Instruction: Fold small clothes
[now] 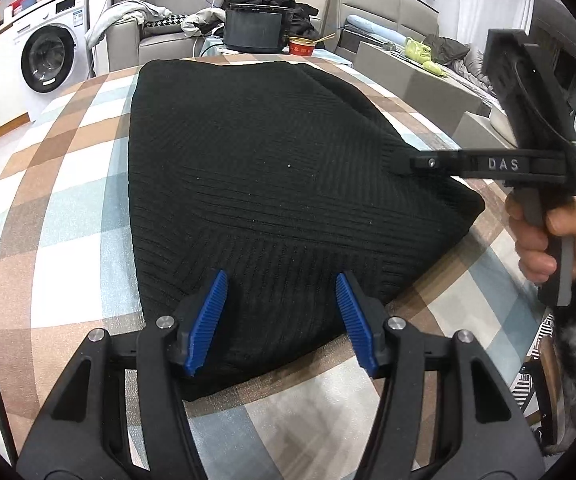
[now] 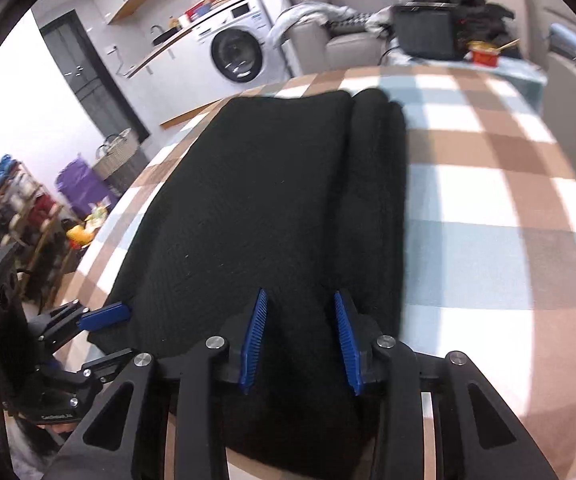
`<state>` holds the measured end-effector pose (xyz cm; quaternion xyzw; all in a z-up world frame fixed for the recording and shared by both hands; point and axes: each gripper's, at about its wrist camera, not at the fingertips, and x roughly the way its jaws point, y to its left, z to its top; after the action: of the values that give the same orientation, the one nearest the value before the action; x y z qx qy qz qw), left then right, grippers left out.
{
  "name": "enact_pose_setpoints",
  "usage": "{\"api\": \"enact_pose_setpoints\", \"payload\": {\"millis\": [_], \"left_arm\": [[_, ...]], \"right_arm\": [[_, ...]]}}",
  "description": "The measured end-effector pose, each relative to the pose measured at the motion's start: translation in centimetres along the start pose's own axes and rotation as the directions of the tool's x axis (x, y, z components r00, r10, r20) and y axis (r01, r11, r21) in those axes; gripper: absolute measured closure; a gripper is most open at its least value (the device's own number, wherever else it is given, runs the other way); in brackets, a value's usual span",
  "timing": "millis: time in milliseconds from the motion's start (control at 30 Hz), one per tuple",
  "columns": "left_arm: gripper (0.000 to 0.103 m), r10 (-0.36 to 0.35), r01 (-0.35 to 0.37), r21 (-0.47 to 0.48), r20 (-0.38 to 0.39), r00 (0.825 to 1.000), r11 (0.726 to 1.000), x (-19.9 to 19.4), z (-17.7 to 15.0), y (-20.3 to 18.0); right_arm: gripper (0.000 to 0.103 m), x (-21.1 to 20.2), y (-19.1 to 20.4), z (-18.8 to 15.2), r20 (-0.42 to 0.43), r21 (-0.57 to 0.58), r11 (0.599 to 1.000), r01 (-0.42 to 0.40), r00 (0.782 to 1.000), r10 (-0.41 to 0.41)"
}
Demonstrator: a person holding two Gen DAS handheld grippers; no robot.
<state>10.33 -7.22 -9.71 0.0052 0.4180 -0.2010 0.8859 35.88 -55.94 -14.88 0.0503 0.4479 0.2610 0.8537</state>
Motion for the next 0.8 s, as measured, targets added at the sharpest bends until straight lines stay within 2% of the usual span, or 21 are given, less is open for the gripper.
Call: {"api": "enact_pose_setpoints", "payload": {"millis": [33,100,167,267,300,333,400,500,600,633,667,700,733,800], "left_arm": [[0.049,0.000,0.000,-0.001,0.001,1.000,1.000,0.0,0.0,0.0],[0.049,-0.002,0.002,-0.001,0.002,1.000,1.000,-0.1,0.0,0.0],[0.048,-0.004,0.004,-0.002,0.002,1.000,1.000,-0.1,0.0,0.1],[0.048,-0.009,0.009,-0.004,0.001,1.000,1.000,-0.1,0.0,0.3],[0.048,-0.010,0.010,-0.003,0.002,1.000,1.000,-0.1,0.0,0.3],[0.048,-0.012,0.012,-0.002,0.002,1.000,1.000,-0.1,0.0,0.4],[0.048,-0.017,0.017,-0.001,0.001,1.000,1.000,-0.1,0.0,0.5],[0.048,-0.018,0.018,-0.014,-0.002,1.000,1.000,-0.2,0.1,0.6],[0.048,-0.006,0.007,-0.026,0.029,1.000,1.000,-0.8,0.8,0.8],[0.046,0.000,0.000,-0.021,0.038,0.999,1.000,-0.8,1.0,0.7],[0.043,0.005,-0.005,-0.011,0.039,0.999,1.000,-0.5,1.3,0.6],[0.043,0.009,-0.009,-0.006,0.032,0.999,1.000,-0.1,1.6,0.6],[0.043,0.006,-0.006,-0.003,0.026,1.000,1.000,0.4,1.9,0.6],[0.042,-0.012,0.012,0.005,0.015,1.000,1.000,1.5,2.5,0.5]], "right_arm": [[0.064,0.1,0.1,-0.2,-0.007,-0.024,0.999,-0.036,0.999,0.036],[0.072,-0.1,0.1,-0.7,0.010,-0.065,0.997,-0.034,0.999,0.035],[0.094,-0.4,0.2,-0.7,0.014,-0.061,0.997,-0.041,0.999,0.042],[0.095,-2.7,1.5,-0.4,0.093,-0.080,0.996,-0.047,0.994,0.054],[0.095,-3.1,1.9,-0.3,0.098,-0.095,0.995,-0.026,0.995,0.035],[0.095,-2.9,2.0,-0.5,0.079,-0.097,0.995,0.004,0.997,0.004],[0.095,-0.4,1.5,-1.3,-0.022,-0.089,0.991,0.095,0.995,-0.098],[0.089,-1.4,1.5,-1.4,0.025,-0.073,0.993,0.092,0.996,-0.091],[0.084,-3.7,2.7,-1.7,0.119,-0.091,0.986,0.140,0.984,-0.129],[0.077,-4.2,3.3,-1.8,0.139,-0.113,0.981,0.155,0.981,-0.139],[0.068,-4.5,3.7,-1.8,0.148,-0.132,0.978,0.160,0.979,-0.140],[0.063,-4.4,4.4,-1.9,0.149,-0.161,0.974,0.157,0.980,-0.133],[0.059,-4.5,4.8,-2.0,0.146,-0.174,0.973,0.149,0.981,-0.124],[0.059,-3.2,5.9,-2.1,0.124,-0.214,0.972,0.101,0.989,-0.076]]}}
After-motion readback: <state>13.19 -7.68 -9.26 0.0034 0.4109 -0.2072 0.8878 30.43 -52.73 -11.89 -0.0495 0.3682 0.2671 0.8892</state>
